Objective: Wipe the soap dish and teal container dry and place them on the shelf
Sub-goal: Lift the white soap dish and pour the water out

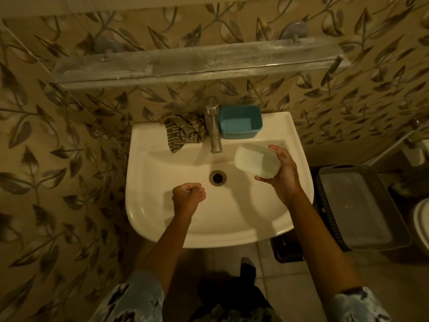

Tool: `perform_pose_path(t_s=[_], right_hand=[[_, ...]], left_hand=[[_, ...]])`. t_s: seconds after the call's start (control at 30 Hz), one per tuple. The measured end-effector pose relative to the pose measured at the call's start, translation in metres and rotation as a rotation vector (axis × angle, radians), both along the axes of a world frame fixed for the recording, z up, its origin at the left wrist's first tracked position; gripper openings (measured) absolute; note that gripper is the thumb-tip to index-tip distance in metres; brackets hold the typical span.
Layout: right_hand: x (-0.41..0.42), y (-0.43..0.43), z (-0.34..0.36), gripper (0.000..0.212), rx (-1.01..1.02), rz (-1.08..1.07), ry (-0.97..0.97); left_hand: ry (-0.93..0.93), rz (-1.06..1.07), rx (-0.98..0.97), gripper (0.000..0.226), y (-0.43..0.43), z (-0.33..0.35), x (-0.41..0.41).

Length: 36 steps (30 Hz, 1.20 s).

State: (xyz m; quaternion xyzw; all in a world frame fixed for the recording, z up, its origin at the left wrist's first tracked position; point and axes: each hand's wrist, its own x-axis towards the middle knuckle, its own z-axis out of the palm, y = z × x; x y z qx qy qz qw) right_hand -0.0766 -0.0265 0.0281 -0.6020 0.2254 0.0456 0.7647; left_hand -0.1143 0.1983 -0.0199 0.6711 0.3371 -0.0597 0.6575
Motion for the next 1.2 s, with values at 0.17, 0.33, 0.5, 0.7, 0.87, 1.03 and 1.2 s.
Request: perform_pose_path(t_s=[0.17,0.33,0.5,0.7,0.87,1.03,1.2], right_hand=[[-0.003,0.001,0.007,0.023,-0.088,-0.003,-0.049],[-0.005,0.001,0.018,0.023,-0.170,0.036,-0.118],[-0.006,-0.001,0.033,0.021,-0.241,0.062,-0.200],[-0.008,-0.005,0.051,0.018,-0.321,0.074,-0.268],[-0.012,-0.008,0.062,0.021,-0.389,0.090,-0.322],[-0.013,-0.012,0.074,0.026,-0.452,0.099,-0.382],[-0.015,-0.012,0.085,0.031,-0.513,0.122,-0.461]], left_hand=[[-0.003,-0.007,0.005,0.020,0.000,-0.003,-0.002],[-0.003,-0.006,0.001,0.019,0.002,-0.004,-0.003],[0.001,-0.003,0.010,0.018,0.003,-0.007,-0.004],[0.003,-0.009,0.009,0.019,0.001,-0.009,-0.007],[0.006,-0.009,-0.004,0.019,-0.002,-0.010,-0.008],[0.004,-0.010,-0.003,0.019,-0.006,-0.011,-0.009],[0.005,-0.014,0.001,0.019,-0.007,-0.011,-0.010]])
